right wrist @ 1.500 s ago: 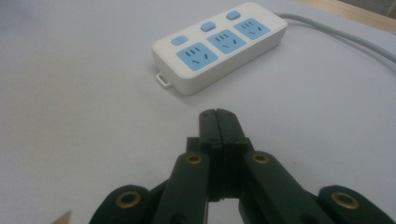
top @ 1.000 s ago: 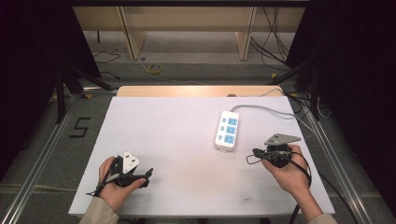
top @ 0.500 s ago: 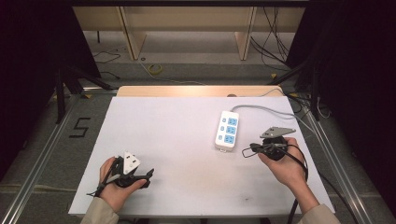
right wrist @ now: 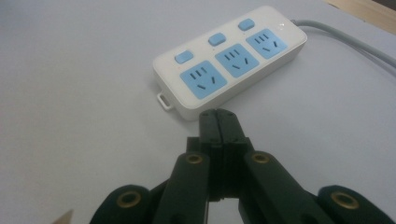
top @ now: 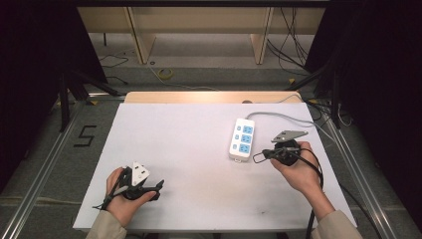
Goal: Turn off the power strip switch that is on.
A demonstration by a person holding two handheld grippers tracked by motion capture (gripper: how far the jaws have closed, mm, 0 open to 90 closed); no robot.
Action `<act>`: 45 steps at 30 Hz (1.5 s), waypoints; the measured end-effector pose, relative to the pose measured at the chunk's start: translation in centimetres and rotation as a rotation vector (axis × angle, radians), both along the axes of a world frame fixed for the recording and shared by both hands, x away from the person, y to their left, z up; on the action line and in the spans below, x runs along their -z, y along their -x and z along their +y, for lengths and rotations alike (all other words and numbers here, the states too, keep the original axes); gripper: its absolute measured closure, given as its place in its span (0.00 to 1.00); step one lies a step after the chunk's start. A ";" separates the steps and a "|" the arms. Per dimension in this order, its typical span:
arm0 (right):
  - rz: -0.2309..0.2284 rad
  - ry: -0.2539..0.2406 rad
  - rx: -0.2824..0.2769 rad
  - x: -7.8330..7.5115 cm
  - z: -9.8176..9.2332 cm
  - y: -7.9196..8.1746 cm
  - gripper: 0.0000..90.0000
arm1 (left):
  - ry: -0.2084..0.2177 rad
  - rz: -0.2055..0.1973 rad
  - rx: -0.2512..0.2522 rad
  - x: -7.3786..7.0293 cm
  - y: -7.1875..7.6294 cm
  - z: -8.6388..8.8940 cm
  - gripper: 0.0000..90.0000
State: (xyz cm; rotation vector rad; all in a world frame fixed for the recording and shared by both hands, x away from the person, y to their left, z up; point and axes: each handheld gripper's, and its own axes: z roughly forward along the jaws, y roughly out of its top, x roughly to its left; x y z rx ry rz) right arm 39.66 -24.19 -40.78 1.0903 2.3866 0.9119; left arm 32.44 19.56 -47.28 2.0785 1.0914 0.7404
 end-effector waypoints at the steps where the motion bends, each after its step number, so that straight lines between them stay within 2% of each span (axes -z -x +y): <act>1: -0.001 0.000 -0.001 -0.1 0.1 -0.1 1.00 | -0.003 0.000 0.002 0.0 0.0 0.0 0.17; 23: 0.000 0.025 -0.010 -1.3 1.5 -1.7 1.00 | -0.004 0.005 0.020 0.1 -0.3 -0.5 0.17; 45: 0.016 0.037 -0.013 -1.5 2.1 -2.7 1.00 | -0.005 0.006 0.022 0.2 -0.3 -0.5 0.17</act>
